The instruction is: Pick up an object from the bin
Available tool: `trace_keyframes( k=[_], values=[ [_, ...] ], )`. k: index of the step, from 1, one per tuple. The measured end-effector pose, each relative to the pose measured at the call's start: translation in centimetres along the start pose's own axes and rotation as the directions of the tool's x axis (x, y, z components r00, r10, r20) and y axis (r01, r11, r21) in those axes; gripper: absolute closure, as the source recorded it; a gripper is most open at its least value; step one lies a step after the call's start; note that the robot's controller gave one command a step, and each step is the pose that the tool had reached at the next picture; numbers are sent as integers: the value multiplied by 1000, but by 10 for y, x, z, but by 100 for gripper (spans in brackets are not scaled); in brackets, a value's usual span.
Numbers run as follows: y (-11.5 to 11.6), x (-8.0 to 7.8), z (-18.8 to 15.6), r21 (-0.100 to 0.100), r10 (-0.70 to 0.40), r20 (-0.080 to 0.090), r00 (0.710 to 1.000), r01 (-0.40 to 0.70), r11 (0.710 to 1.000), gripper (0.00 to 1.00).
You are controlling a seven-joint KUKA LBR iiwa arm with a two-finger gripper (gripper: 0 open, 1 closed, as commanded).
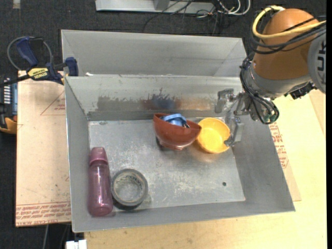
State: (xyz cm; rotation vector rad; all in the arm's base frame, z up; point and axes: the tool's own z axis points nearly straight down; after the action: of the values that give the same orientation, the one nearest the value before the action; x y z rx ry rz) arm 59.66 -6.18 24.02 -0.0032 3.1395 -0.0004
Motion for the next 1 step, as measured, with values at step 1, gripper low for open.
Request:
trace_keyframes(
  k=[1],
  values=[
    [0, 0, 0, 0, 0, 0, 1000, 0, 1000, 0]
  ],
)
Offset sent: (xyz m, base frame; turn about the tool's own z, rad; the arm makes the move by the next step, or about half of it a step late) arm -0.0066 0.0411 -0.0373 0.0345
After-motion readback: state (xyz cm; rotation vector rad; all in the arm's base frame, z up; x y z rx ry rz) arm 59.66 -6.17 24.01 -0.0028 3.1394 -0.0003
